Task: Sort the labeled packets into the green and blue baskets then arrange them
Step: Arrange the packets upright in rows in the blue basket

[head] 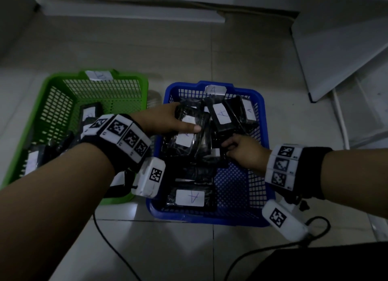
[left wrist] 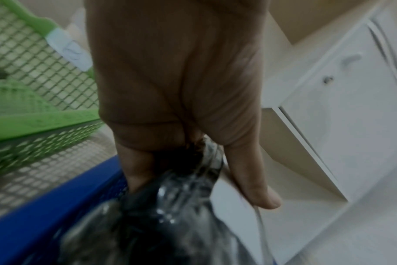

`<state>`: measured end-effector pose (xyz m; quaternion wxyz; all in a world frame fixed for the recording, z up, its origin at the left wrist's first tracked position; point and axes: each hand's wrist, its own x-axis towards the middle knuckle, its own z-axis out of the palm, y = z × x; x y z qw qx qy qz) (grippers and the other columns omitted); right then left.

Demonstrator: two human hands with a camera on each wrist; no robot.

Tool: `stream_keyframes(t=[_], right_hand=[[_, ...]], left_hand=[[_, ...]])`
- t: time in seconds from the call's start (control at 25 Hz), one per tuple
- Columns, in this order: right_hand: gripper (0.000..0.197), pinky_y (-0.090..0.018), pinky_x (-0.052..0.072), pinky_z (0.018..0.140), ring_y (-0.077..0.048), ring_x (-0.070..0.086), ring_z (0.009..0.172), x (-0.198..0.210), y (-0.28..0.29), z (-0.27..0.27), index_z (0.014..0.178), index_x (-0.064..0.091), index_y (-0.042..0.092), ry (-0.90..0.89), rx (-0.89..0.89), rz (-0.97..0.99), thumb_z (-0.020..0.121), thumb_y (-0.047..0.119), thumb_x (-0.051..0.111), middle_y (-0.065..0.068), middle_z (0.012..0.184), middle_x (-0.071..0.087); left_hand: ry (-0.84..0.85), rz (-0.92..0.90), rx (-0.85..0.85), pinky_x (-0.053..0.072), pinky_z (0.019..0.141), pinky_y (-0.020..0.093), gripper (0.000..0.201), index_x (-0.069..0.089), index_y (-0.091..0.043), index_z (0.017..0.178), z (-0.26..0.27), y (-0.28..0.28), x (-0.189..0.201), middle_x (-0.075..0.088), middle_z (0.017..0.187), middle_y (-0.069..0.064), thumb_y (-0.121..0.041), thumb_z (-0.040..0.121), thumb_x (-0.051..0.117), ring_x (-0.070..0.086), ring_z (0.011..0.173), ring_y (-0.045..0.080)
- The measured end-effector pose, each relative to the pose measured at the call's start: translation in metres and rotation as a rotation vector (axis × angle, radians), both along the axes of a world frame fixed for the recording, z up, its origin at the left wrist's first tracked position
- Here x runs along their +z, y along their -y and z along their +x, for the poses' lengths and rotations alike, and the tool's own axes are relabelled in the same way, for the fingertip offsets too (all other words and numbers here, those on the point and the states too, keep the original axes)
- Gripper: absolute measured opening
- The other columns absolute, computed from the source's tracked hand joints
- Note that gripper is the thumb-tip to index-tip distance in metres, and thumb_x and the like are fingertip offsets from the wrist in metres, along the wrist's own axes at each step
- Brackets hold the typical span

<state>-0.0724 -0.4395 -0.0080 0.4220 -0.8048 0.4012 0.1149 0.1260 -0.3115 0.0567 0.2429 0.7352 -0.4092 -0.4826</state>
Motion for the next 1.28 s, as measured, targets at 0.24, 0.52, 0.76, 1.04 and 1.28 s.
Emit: stream_keyframes(t=[0.24, 0.52, 0.76, 1.04, 1.28], right_hand=[[0.04, -0.035, 0.053, 0.087, -0.025, 0.062, 0.103, 0.027, -0.004, 0.009, 0.121, 0.061, 0.009, 0.218, -0.253, 0.503, 0.095, 0.038, 0.051, -0.019, 0.115, 0.064], [0.039, -0.033, 0.054, 0.085, -0.026, 0.059, 0.108, 0.026, -0.002, 0.008, 0.136, 0.046, 0.021, 0.099, 0.151, -0.008, 0.097, 0.014, 0.047, -0.009, 0.125, 0.059], [0.044, -0.033, 0.055, 0.081, -0.024, 0.064, 0.095, 0.015, -0.004, 0.009, 0.126, 0.053, 0.02, 0.047, 0.069, -0.007, 0.086, 0.002, 0.059, -0.007, 0.123, 0.061], [0.032, -0.045, 0.048, 0.1, -0.026, 0.062, 0.102, 0.018, -0.015, 0.014, 0.121, 0.063, 0.018, 0.208, -0.229, 0.152, 0.095, 0.014, 0.045, -0.011, 0.118, 0.065], [0.038, -0.041, 0.054, 0.088, -0.021, 0.064, 0.104, 0.023, -0.022, 0.024, 0.113, 0.062, 0.018, 0.199, -0.161, 0.391, 0.083, 0.041, 0.066, -0.003, 0.112, 0.068]], left_hand=[[-0.189, -0.019, 0.052, 0.055, 0.085, 0.027, 0.035, 0.057, -0.033, 0.109, -0.006, 0.001, -0.007, 0.071, 0.107, -0.002, -0.028, 0.078, 0.074, 0.068, 0.099, 0.014], [0.228, 0.104, 0.003, 0.045, 0.101, 0.035, 0.066, 0.047, -0.024, 0.129, 0.01, 0.006, -0.008, 0.06, 0.124, -0.003, -0.048, 0.074, 0.073, 0.059, 0.11, 0.018], [0.323, 0.084, 0.172, 0.053, 0.09, 0.039, 0.064, 0.051, -0.017, 0.12, 0.018, 0.001, -0.01, 0.063, 0.111, 0.006, -0.048, 0.069, 0.077, 0.063, 0.097, 0.023], [0.048, 0.014, 0.309, 0.059, 0.07, 0.035, 0.03, 0.056, -0.013, 0.103, 0.012, -0.003, -0.012, 0.067, 0.097, 0.012, -0.024, 0.08, 0.072, 0.069, 0.085, 0.024], [0.2, 0.062, -0.05, 0.052, 0.092, 0.042, 0.045, 0.058, -0.02, 0.105, -0.003, -0.006, -0.018, 0.067, 0.107, 0.004, -0.049, 0.074, 0.073, 0.064, 0.099, 0.022]])
